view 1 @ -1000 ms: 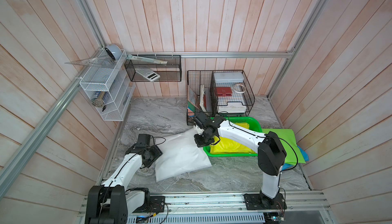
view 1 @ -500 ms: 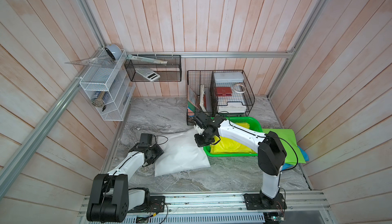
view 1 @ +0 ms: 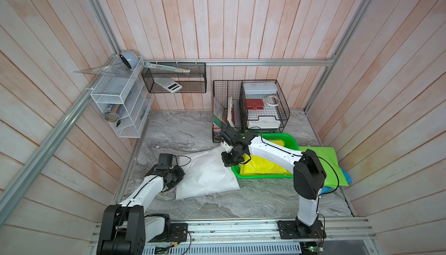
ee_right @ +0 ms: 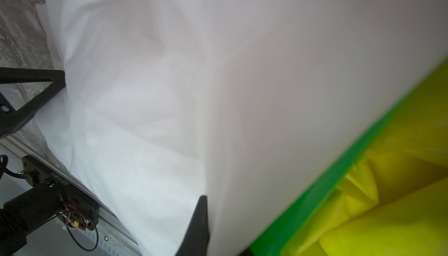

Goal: Put the folded raincoat in the basket
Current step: Pick up the raincoat from the center of the board.

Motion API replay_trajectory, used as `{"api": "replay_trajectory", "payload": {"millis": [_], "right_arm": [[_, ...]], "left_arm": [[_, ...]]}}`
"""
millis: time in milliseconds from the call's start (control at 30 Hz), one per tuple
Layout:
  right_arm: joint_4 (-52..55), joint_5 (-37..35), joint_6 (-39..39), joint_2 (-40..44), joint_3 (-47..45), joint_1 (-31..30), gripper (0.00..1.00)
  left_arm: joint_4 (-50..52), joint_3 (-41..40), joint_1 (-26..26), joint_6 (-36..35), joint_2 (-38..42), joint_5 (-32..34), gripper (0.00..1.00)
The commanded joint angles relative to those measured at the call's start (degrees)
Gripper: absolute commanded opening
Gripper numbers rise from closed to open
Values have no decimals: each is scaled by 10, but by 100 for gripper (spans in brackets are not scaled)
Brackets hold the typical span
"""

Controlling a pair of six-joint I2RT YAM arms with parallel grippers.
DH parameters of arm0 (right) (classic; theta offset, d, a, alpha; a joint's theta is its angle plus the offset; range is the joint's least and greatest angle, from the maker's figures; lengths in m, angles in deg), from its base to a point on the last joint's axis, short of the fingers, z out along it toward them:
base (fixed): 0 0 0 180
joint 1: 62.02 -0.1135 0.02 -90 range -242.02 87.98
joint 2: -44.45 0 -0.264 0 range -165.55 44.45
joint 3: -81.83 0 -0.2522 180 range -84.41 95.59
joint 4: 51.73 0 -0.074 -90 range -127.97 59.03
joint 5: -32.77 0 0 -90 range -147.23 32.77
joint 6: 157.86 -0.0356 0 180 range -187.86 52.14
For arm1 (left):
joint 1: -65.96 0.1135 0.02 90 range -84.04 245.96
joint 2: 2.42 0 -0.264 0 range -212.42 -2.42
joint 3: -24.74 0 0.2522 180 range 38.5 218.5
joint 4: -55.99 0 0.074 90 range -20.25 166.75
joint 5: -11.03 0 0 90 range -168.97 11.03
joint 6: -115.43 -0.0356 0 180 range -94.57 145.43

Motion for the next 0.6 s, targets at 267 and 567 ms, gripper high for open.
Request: {"api": "replay_trajectory", "payload": {"millis": [267,567], "right_arm": [[0,29,-8,60,44,-1,4],[60,-43,17,134,56,40,4]], "left_arm": [[173,124,-2,-6,115,8,0],[171,206,-46,46,127,-23,0]]}}
